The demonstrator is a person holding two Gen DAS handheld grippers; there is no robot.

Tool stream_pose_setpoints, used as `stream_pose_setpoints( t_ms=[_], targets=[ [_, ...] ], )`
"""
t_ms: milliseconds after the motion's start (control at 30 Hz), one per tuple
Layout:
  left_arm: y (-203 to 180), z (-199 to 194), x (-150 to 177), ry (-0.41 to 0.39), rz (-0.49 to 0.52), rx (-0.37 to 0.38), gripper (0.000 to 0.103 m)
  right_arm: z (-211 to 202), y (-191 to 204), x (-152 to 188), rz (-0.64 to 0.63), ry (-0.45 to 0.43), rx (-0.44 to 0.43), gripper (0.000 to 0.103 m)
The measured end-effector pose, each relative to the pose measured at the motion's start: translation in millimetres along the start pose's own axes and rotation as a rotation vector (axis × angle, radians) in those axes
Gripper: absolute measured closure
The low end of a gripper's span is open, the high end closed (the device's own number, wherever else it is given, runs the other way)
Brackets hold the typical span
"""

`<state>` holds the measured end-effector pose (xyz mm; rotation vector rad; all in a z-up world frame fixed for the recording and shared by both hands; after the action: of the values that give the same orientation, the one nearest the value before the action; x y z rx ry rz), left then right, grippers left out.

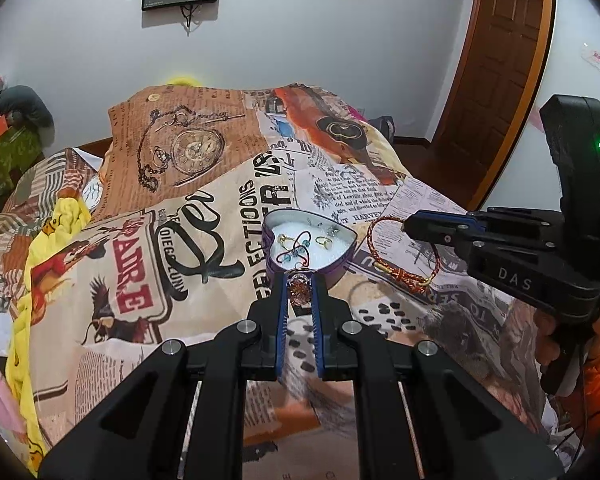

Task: Organize jewelry
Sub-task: 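Carry the ring and braided bracelet over the heart tin and lower them inside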

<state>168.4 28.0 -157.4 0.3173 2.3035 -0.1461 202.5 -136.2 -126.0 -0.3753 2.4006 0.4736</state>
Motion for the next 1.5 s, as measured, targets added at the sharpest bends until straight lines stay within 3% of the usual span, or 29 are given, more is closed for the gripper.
stream_pose_setpoints(
  t_ms=[767,1500],
  targets=[
    [16,46,-34,-0.014,0.008,0.012,0.093,45,-12,-32,0.008,0.009,-0.010,0.097],
    [12,90,-26,0.089,0.011,0.047,0.093,80,-11,-30,-0.039,0.106,-0.022,0.097]
  ],
)
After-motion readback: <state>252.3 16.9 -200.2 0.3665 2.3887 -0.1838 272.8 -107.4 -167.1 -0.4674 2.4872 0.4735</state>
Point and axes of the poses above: each gripper's, at about its wrist camera, not at the fingertips, and z roughly the way its jaws point, y to its left, x to its underside, the point moved 1 cm from there along z, roughly the way its jaws point, and after that the axes turned 10 degrees about z, right-handed, at the moved point
